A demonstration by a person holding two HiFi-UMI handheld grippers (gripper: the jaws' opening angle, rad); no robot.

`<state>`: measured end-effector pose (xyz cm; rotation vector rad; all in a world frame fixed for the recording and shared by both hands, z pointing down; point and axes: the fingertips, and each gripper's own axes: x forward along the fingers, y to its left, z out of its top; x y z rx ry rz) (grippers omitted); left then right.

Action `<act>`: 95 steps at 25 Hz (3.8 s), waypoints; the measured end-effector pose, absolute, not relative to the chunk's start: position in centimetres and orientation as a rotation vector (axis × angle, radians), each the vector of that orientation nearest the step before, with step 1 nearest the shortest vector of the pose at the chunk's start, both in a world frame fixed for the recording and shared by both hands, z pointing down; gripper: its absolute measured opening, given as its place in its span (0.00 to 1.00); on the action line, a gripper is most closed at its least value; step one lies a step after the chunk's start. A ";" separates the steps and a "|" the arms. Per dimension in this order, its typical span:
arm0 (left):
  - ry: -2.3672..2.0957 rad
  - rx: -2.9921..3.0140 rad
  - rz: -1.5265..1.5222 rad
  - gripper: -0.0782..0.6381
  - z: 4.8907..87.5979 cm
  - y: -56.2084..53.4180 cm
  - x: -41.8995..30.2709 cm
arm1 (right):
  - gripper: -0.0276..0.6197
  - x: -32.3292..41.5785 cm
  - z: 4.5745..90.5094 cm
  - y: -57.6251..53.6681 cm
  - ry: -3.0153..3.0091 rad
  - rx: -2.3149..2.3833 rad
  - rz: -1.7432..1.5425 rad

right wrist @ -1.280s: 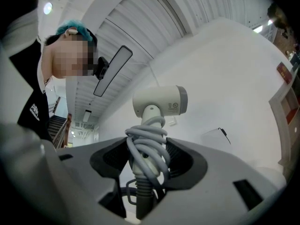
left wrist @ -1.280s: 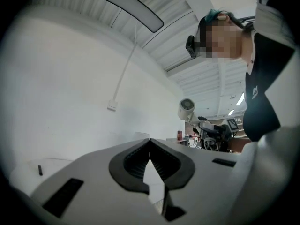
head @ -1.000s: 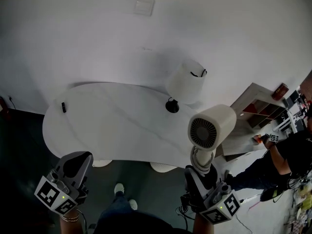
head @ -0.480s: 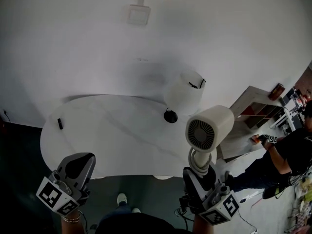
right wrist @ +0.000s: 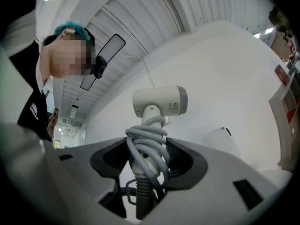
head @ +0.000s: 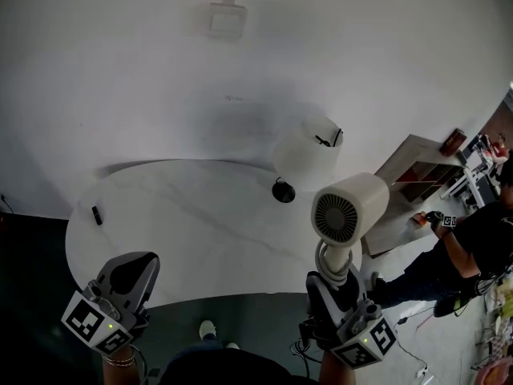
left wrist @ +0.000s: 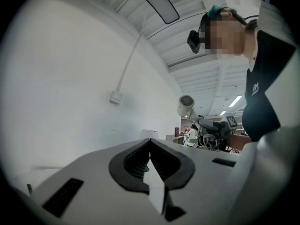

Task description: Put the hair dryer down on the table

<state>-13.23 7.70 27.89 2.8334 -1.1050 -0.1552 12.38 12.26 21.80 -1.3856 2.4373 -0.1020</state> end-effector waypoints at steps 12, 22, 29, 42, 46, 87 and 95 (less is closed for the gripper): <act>-0.982 2.840 -0.146 0.13 29.2 2.7 -12.2 | 0.43 11.6 23.3 9.6 2.462 -1.479 -0.107; -1.051 2.803 -0.144 0.13 29.9 -0.9 -9.8 | 0.43 11.3 23.5 4.5 2.505 -1.330 -0.205; -1.155 2.801 -0.152 0.13 28.4 -3.1 -8.8 | 0.43 11.5 23.8 1.7 2.586 -1.175 -0.208; -1.278 2.731 -0.128 0.13 29.2 -5.2 -7.6 | 0.43 10.1 26.4 -0.7 2.779 -0.989 -0.224; -1.317 2.712 -0.121 0.13 29.8 -5.8 -7.6 | 0.43 9.5 27.8 -1.0 2.833 -0.941 -0.246; -1.377 2.525 0.031 0.13 37.5 -15.5 -15.6 | 0.43 3.0 42.7 -12.0 3.144 -1.229 -0.592; -1.388 2.512 0.075 0.13 39.1 -17.8 -15.2 | 0.43 4.1 46.0 -15.2 3.100 -1.326 -0.749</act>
